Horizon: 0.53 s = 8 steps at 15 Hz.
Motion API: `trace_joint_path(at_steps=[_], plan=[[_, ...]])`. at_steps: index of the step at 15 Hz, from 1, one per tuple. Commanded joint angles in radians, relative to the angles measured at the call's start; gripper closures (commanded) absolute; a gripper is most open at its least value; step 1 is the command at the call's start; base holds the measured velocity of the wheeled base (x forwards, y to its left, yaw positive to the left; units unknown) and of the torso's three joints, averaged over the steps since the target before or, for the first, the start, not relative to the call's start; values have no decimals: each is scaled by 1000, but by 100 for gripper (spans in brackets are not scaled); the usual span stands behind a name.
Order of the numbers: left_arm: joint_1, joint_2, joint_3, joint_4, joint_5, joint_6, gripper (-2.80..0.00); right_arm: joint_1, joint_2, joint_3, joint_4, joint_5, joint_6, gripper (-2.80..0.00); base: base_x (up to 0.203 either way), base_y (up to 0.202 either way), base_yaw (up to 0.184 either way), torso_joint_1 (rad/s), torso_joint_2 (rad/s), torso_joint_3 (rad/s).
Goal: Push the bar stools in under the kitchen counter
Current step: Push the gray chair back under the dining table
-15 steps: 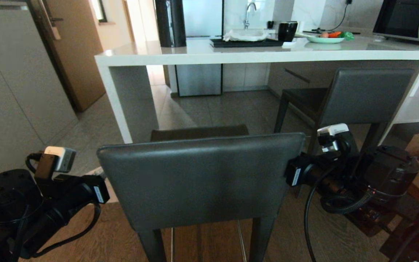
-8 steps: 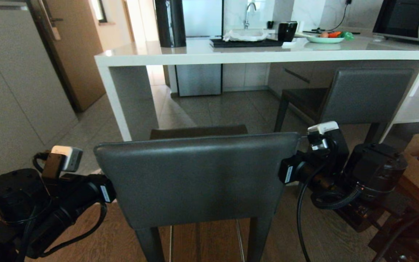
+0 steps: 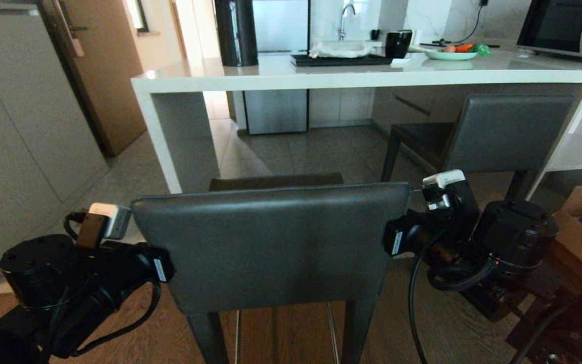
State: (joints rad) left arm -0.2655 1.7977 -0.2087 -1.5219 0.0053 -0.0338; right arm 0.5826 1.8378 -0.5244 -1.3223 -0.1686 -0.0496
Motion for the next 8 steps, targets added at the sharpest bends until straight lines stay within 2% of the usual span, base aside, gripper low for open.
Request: trace_joint_path(at_steps=[1,5,8], plan=[[0,1,9,-8,4,-1,0,-2,20,-25,-5,-3,-1,0,0,0,0,0,0,0],[-26,6,3,-8,13,0,0,-10,94,-166,3,-4,-46,0,0,0,0,0,0,0],[-29,13,0,-8,13,0,0,-31,123,-204,4,-8,-59,0,0,0,0,0,0,0]])
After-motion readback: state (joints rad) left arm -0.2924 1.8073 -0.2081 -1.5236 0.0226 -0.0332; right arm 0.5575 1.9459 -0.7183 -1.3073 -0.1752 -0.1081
